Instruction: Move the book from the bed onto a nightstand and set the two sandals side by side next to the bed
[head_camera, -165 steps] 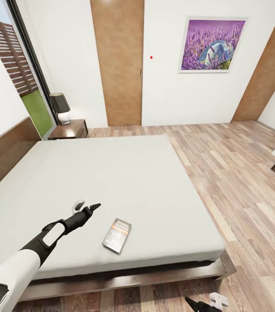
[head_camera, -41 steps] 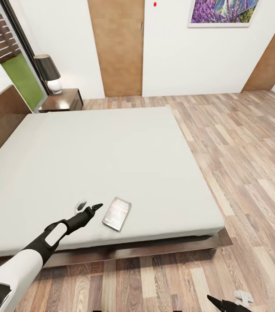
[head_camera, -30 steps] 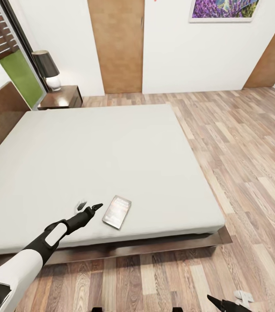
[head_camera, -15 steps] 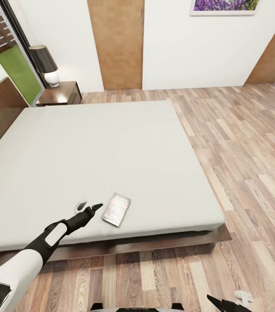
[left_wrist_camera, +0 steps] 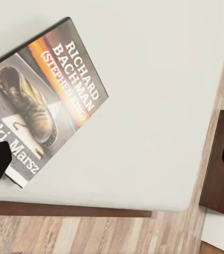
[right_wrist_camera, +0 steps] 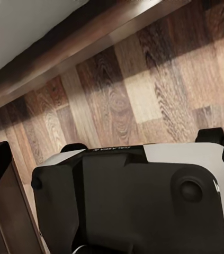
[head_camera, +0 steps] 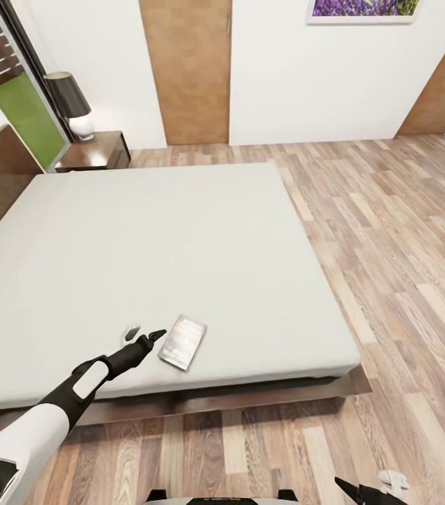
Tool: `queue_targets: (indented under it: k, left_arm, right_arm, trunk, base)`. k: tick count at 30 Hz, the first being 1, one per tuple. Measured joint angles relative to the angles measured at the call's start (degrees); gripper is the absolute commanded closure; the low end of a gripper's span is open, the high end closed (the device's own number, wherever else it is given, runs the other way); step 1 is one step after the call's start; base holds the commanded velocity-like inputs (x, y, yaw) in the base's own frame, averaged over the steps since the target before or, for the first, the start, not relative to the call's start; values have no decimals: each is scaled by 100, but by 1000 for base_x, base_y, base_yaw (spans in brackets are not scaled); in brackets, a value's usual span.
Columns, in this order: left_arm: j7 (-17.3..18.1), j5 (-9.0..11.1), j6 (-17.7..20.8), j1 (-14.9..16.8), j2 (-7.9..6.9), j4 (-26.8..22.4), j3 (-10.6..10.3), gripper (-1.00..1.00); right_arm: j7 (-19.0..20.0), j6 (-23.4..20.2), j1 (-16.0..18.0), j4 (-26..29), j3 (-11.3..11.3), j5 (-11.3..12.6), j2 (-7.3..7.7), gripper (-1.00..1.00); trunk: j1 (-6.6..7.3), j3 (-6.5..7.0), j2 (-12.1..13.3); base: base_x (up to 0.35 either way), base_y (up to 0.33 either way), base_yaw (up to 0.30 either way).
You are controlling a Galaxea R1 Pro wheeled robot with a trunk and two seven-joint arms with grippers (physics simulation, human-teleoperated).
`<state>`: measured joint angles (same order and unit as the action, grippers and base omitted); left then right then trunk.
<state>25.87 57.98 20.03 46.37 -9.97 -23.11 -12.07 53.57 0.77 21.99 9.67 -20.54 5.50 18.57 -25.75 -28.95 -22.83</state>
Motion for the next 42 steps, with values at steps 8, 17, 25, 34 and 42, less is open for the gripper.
queue_targets:
  k: [8, 17, 25, 34, 42]
  left_arm:
    - [4, 0, -8, -8, 0, 0, 0, -100]
    - [8, -4, -6, -9, 0, 0, 2, -100]
    - [10, -4, -8, -9, -3, 0, 8, -100]
    - [16, 3, -8, -9, -2, 0, 3, -100]
    - [19, 5, -8, -13, -3, 0, 5, -100]
  right_arm:
    - [7, 3, -1, 0, 6, 0, -6, -100]
    - [2, 4, -2, 0, 6, -3, -6, -100]
    - [-1, 5, 0, 0, 7, -7, -6, -100]
    - [-1, 8, 0, 0, 13, -8, -6, -100]
    - [-1, 10, 0, 0, 15, -8, -6, -100]
  trunk:
    - [0, 0, 0]
    - [1, 0, 0]
    - [2, 0, 0]
    - [2, 0, -1]
    - [0, 0, 0]
  base:
    - [114, -91, 0]
    - [66, -16, 0]
    - [236, -50, 0]
    - [126, -2, 0]
    - [86, 0, 0]
